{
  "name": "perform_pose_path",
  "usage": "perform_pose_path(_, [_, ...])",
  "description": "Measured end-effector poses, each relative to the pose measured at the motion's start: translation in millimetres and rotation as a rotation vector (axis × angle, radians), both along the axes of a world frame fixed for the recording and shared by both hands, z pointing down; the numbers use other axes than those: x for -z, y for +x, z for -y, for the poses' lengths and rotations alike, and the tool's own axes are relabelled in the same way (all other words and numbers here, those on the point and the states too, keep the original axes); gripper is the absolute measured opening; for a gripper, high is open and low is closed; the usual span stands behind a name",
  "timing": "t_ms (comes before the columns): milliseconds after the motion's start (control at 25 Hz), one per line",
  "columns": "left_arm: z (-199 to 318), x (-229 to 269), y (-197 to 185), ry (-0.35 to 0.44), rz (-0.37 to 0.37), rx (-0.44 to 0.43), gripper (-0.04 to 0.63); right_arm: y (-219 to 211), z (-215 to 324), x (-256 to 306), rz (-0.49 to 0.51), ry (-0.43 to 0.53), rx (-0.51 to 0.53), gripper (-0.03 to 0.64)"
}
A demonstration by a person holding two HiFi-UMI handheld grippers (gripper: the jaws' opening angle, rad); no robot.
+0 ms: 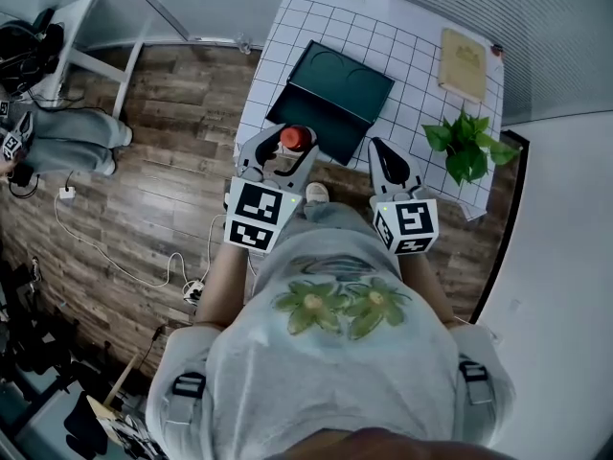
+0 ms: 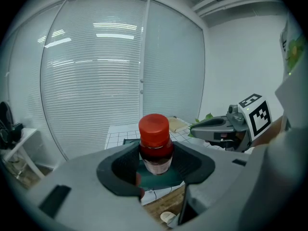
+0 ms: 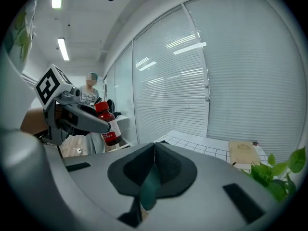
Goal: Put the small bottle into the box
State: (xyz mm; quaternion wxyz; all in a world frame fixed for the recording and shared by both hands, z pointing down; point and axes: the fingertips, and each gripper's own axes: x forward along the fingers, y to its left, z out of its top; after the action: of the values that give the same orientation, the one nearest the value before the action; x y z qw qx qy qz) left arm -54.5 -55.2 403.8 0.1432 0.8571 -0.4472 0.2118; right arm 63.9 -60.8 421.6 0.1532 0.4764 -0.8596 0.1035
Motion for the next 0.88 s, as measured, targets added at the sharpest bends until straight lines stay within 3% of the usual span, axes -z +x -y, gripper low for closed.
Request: perform_pose_path(880, [37.0,-16.9,8.9,-0.034,0.021,0.019,0.221,6.1,42.0,-8.8,0.015,-0.007,0.03,0.008])
